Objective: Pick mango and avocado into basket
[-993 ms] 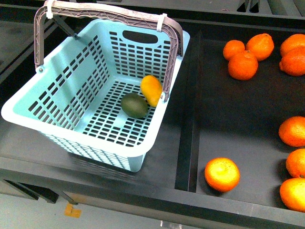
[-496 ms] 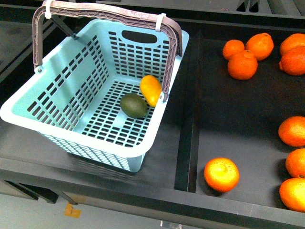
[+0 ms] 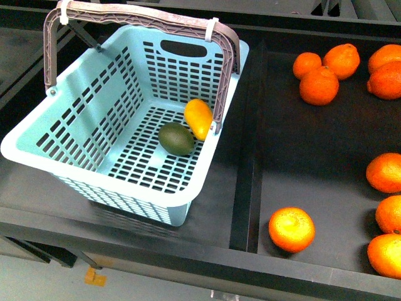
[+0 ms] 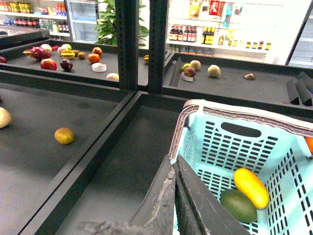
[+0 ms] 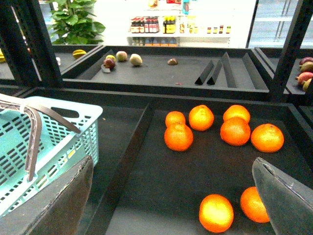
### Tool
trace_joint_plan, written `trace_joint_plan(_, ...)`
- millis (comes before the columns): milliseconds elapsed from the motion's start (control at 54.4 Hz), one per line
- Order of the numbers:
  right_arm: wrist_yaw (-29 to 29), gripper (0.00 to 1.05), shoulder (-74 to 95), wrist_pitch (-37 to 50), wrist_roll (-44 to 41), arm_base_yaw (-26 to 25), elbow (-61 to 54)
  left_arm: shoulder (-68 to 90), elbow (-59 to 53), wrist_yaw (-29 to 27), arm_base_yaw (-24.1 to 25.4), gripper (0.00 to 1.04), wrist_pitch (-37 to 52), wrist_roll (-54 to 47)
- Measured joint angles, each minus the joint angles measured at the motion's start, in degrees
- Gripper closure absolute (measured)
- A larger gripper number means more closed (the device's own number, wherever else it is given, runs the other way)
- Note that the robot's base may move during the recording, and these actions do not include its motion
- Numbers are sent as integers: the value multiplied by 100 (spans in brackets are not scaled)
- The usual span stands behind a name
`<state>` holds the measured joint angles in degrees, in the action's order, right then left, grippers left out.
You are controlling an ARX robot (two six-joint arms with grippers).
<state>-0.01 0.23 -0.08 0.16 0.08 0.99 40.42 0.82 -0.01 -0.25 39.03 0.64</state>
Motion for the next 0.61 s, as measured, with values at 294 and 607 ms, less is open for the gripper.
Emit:
trace_joint_plan(294,0,9,0,0,0,0,0,-1327,-2,0,0,103,-1217,0)
trace_joint_plan(607,0,9,0,0,0,0,0,-2618,-4,0,0,103,-2474,0)
